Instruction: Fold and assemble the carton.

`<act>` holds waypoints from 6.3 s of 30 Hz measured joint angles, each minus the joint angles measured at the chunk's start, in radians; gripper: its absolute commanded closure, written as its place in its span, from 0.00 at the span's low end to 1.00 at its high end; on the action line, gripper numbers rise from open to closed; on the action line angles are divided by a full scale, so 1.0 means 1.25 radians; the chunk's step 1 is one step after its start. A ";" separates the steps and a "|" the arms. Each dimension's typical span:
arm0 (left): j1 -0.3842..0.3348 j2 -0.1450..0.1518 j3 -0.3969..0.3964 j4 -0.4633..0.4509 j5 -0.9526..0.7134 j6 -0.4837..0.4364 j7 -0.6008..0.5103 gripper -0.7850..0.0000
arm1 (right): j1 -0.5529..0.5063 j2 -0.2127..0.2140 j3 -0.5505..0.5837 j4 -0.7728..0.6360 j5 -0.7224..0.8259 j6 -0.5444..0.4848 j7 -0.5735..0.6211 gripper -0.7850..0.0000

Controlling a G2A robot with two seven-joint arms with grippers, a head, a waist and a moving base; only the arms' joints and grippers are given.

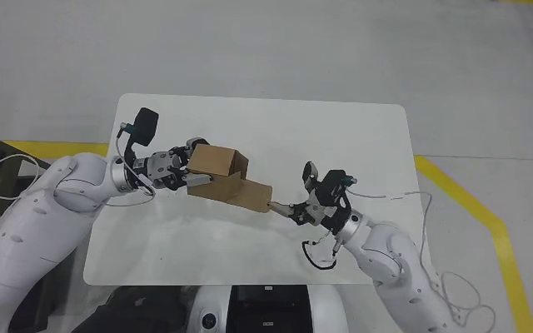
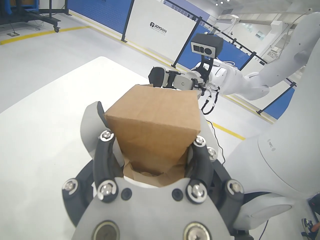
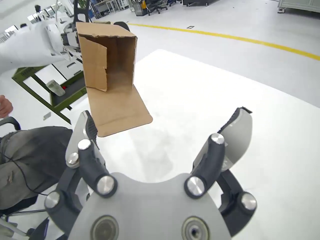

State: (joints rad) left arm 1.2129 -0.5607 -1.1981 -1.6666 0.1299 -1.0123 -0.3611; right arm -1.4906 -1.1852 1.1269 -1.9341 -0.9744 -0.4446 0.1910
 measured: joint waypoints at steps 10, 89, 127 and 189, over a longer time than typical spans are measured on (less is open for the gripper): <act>0.010 -0.001 0.001 -0.017 0.005 0.000 0.016 0.84 | -0.002 -0.001 -0.002 0.003 -0.021 0.003 -0.001 0.00; 0.056 -0.092 0.026 -0.021 0.621 0.130 0.447 1.00 | -0.013 0.003 -0.017 0.094 0.954 0.065 0.421 0.00; -0.142 -0.080 0.225 0.146 0.622 0.000 0.813 1.00 | 0.016 -0.001 -0.020 0.175 0.901 0.125 0.324 0.00; -0.255 -0.063 0.441 0.137 0.710 0.000 0.935 1.00 | 0.133 -0.045 -0.121 0.239 0.857 0.122 0.176 0.00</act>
State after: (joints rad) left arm 0.8946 -0.6389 -0.6467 -1.4949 1.0178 -1.0123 0.8079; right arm -1.3237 -1.2418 0.9753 -1.6348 0.0964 -0.2920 0.4115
